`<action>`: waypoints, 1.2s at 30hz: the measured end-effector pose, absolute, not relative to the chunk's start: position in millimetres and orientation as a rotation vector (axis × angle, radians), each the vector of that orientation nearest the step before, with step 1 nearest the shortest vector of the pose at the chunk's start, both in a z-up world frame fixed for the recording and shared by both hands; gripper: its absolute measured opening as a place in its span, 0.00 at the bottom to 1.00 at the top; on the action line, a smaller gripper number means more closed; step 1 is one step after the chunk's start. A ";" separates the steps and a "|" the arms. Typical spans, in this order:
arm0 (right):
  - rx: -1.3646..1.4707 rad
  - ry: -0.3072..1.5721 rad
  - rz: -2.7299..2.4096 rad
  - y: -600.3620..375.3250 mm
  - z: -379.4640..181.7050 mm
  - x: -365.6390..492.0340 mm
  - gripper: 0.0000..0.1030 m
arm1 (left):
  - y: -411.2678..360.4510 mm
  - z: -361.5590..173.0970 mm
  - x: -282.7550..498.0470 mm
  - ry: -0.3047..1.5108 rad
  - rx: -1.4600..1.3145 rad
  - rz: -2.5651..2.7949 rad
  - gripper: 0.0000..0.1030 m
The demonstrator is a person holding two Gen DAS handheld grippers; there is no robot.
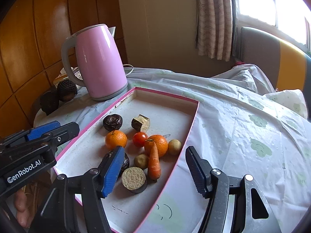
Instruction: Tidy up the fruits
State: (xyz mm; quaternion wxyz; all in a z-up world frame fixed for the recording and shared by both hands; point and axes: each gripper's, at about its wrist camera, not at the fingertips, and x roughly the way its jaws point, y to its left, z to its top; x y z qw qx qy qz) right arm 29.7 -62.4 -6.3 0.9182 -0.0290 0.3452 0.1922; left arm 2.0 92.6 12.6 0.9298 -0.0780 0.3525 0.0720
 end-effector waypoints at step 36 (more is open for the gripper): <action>-0.072 0.681 0.378 -69.2 -2.2 17.2 0.68 | 78.6 31.1 -14.3 0.645 -0.087 0.234 0.67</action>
